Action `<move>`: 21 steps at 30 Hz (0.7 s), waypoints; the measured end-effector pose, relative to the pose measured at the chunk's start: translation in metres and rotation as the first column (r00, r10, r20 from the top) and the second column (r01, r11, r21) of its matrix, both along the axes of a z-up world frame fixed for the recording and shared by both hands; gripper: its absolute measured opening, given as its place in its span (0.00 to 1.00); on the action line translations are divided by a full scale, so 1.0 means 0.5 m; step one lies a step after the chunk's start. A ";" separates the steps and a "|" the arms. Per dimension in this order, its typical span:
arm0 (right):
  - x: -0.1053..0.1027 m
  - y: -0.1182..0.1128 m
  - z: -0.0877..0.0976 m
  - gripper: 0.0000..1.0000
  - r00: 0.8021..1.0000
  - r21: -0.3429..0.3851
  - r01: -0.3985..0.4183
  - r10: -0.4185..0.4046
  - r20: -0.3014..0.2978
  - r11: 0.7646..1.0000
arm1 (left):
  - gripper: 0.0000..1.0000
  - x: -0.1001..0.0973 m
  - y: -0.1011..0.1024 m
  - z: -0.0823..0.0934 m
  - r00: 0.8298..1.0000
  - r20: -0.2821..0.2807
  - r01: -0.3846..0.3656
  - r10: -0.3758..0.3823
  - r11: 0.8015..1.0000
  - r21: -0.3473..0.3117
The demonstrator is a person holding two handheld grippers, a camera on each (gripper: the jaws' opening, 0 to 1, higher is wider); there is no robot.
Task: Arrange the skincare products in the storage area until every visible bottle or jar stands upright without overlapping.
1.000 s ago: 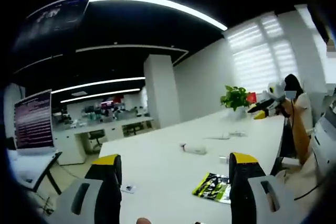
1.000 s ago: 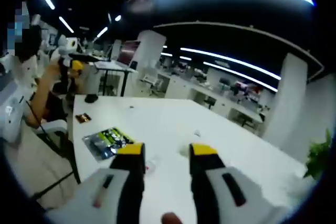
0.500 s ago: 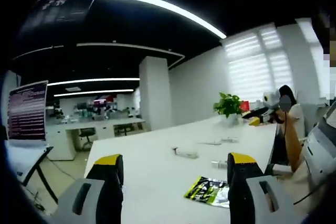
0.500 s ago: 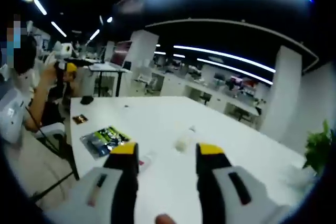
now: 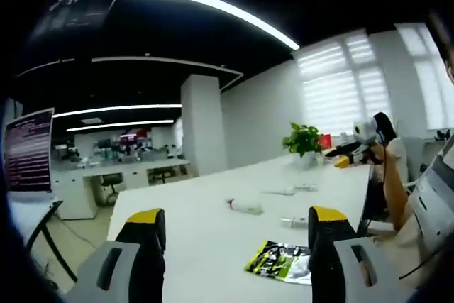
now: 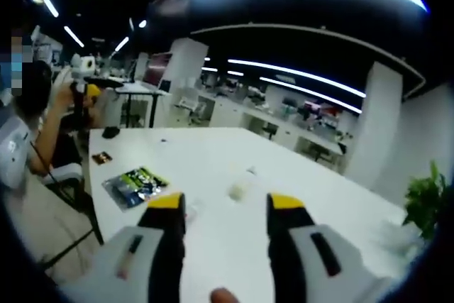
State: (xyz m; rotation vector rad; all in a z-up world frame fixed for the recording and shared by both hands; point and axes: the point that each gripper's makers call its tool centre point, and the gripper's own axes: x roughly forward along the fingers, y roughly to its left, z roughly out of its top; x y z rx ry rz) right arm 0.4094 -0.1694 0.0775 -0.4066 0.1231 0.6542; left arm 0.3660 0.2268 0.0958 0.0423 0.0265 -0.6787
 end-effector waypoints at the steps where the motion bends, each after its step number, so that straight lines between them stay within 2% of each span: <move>1: -0.001 0.001 -0.001 0.46 1.000 -0.005 0.001 -0.001 -0.001 1.000 | 0.85 -0.001 0.000 0.000 1.000 0.000 0.000 0.000 1.000 0.002; 11: -0.004 0.007 -0.014 0.45 1.000 -0.037 -0.014 0.014 -0.015 0.999 | 0.84 -0.003 -0.018 -0.002 1.000 0.002 0.023 -0.023 0.999 0.027; 16: -0.002 0.003 -0.010 0.44 1.000 -0.030 -0.007 0.007 -0.007 1.000 | 0.84 -0.001 -0.028 0.000 0.999 0.008 0.035 -0.036 0.999 0.027; 21: -0.002 0.002 -0.017 0.44 1.000 -0.047 0.000 -0.001 -0.016 0.999 | 0.84 0.002 -0.040 -0.011 0.999 -0.004 0.039 -0.039 0.998 0.044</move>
